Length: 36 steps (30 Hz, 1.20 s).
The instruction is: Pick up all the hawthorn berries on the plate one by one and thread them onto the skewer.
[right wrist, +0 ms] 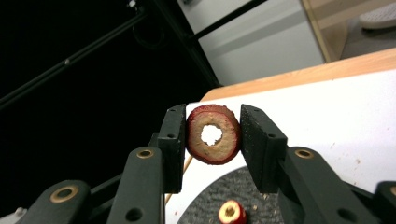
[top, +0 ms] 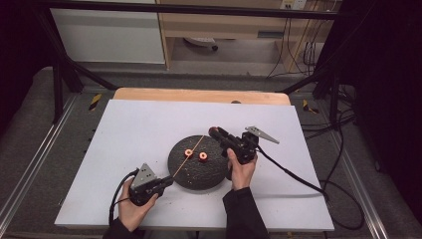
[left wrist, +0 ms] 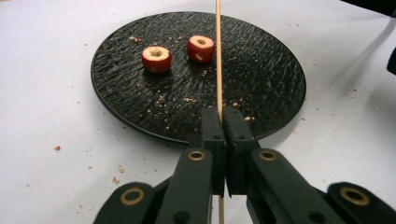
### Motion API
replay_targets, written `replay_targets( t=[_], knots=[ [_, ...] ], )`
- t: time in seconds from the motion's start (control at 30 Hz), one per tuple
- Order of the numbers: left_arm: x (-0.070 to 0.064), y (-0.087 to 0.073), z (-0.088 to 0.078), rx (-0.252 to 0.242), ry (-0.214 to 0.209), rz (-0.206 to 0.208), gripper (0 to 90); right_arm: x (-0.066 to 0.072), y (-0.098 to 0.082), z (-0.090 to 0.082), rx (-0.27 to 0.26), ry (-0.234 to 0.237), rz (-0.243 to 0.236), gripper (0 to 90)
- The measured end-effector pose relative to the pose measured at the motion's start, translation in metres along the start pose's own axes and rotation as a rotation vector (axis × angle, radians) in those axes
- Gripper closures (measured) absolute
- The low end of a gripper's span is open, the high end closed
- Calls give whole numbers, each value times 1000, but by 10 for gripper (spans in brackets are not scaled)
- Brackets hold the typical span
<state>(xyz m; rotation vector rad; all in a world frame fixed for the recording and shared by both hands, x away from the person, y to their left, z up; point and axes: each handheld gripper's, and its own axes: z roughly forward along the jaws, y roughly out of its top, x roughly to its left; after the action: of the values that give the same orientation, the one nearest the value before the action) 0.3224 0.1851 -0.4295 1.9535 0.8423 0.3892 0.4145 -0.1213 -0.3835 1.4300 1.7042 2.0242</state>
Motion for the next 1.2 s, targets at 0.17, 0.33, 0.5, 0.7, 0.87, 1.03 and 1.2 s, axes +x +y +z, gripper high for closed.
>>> replay_targets(
  t=[0.17, 0.33, 0.5, 0.7, 0.87, 1.03, 1.2],
  knots=[
    [-2, -1, 0, -9, -3, 0, 881, -2, 1, 2, -33, 3, 10, 629],
    [-6, 0, 2, -15, -10, 6, 881, -2, 2, 4, -62, 8, 31, 630],
    [-8, 1, 3, -30, -13, 3, 881, -2, 1, 6, -81, 6, 44, 630],
    [-11, 3, 5, -39, -16, -1, 881, -2, 0, 7, -115, 17, 61, 630],
    [-14, 5, 7, -48, -23, -2, 881, -1, -1, 7, -136, 20, 71, 630],
    [-15, 6, 8, -55, -21, 1, 881, 0, -3, 7, -154, 30, 70, 630],
    [-15, 6, 8, -58, -20, -2, 881, 0, -4, 6, -155, 35, 70, 630]
  ],
)
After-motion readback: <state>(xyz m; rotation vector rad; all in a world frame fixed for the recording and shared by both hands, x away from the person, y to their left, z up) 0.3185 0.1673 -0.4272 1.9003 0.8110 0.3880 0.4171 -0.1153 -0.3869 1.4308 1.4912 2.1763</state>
